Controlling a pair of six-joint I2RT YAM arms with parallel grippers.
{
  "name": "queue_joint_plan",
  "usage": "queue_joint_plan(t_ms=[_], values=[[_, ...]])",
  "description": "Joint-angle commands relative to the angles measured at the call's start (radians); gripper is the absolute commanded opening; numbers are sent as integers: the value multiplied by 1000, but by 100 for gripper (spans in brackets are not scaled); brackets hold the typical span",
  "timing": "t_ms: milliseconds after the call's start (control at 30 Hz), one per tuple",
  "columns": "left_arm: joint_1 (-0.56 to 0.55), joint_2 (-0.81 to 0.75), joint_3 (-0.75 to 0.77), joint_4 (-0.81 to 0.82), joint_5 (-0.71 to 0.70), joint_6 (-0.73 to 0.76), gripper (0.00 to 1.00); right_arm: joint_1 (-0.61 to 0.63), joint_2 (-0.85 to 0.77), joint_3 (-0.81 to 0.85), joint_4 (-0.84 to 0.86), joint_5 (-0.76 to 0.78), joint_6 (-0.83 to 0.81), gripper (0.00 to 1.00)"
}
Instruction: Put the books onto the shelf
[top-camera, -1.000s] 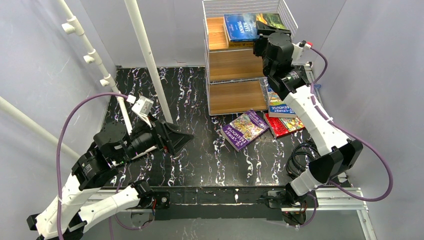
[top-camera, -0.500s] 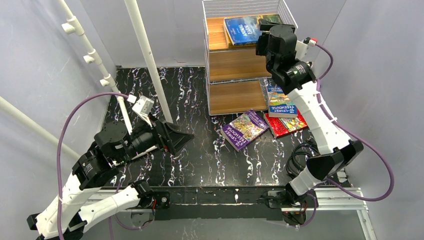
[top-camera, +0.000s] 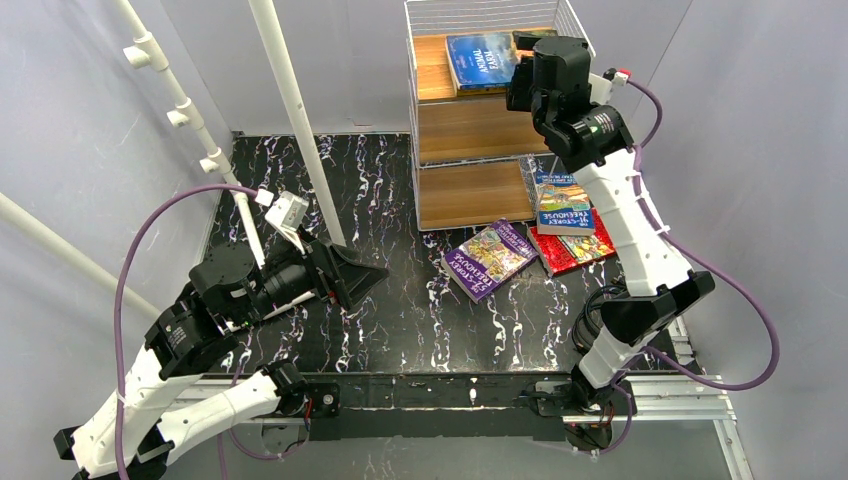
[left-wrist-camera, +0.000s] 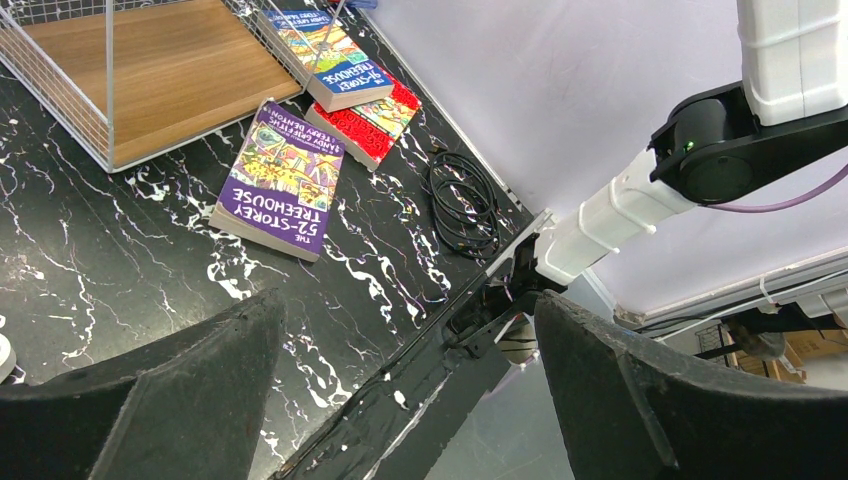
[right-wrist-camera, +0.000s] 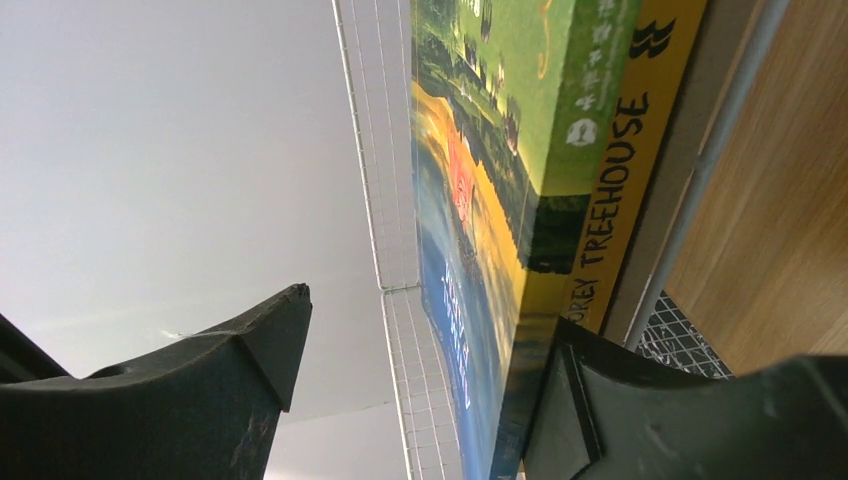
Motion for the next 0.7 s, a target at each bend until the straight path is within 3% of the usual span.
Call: queue_joint_plan(t_ms=[0,667], values=[[2,-1,0,1,-8,10,92,-1,-45,-44,-7,-27,40,79],[1,-2,-11,12,2,5,92,0,-143,-171,14,-52,55,84]])
